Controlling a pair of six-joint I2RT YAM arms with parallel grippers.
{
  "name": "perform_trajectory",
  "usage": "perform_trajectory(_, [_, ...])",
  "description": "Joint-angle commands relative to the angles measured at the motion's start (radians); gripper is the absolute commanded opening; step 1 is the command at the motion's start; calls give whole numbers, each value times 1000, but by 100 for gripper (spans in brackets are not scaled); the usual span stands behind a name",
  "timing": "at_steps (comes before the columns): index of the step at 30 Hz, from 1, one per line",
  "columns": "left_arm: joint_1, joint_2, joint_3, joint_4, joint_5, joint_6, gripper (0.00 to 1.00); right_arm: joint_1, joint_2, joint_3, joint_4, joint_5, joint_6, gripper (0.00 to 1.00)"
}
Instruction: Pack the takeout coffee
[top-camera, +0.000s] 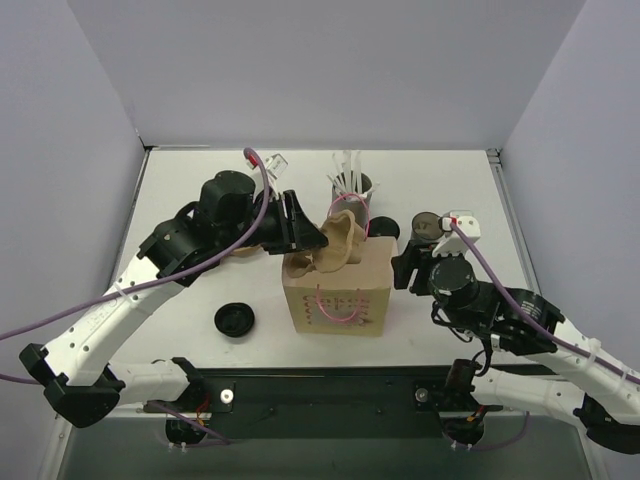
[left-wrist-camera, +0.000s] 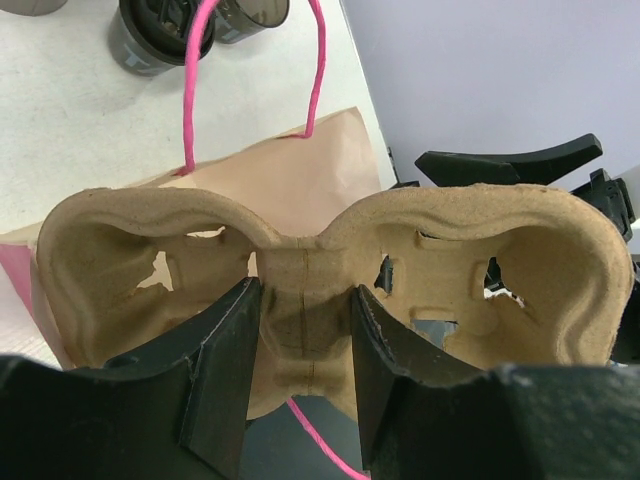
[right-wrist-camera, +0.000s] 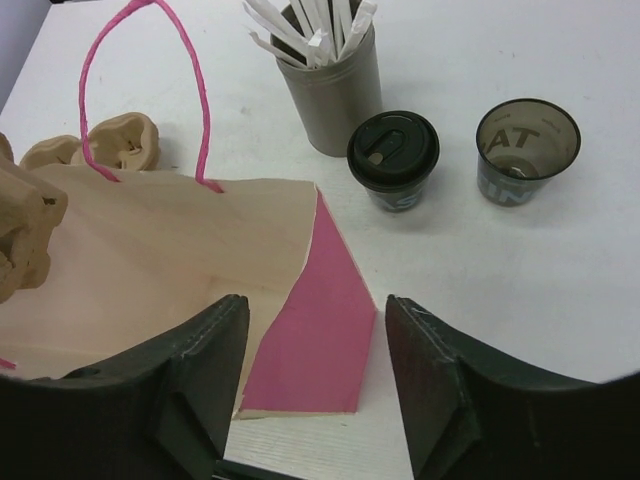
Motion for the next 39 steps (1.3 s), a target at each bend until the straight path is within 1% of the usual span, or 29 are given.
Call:
perform_trajectory(1, [-19, 7, 4, -10, -73, 29, 29, -32, 31, -18, -5, -28, 57, 52])
perform_trajectory(4, [-21, 15, 16, -39, -111, 46, 29, -36, 49, -21, 0, -69, 62, 49])
perform_trajectory(7, [-25, 41, 59, -93, -160, 72, 29, -36, 46, -18, 3, -98, 71, 49])
perform_trajectory(14, [-65, 99, 166, -255, -301, 114, 29, -36, -17, -20, 1, -97, 77, 50])
perform_trajectory(21, [-87, 107, 189, -318, -314, 114, 29, -36, -37, 6, 3, -66, 21, 57])
perform_trajectory(26, [-125, 113, 185, -369, -343, 97, 29, -36, -29, 63, 9, -20, -51, 57])
perform_trajectory(28, [-150, 115, 182, -383, -362, 89, 29, -37, -24, 74, 24, -17, -67, 55])
perform_trajectory(31, [-174, 125, 186, -401, -378, 97, 29, -37, -2, 92, 33, -51, -93, 54])
perform_trajectory(33, [-182, 135, 197, -417, -381, 107, 29, -37, 17, 92, 37, -103, -99, 53])
perform_trajectory(36, [-199, 161, 211, -447, -389, 109, 29, -37, 17, 68, 41, -146, -85, 53])
perform_trajectory(39, [-217, 167, 209, -473, -435, 95, 29, -37, 12, 40, 56, -157, -82, 52])
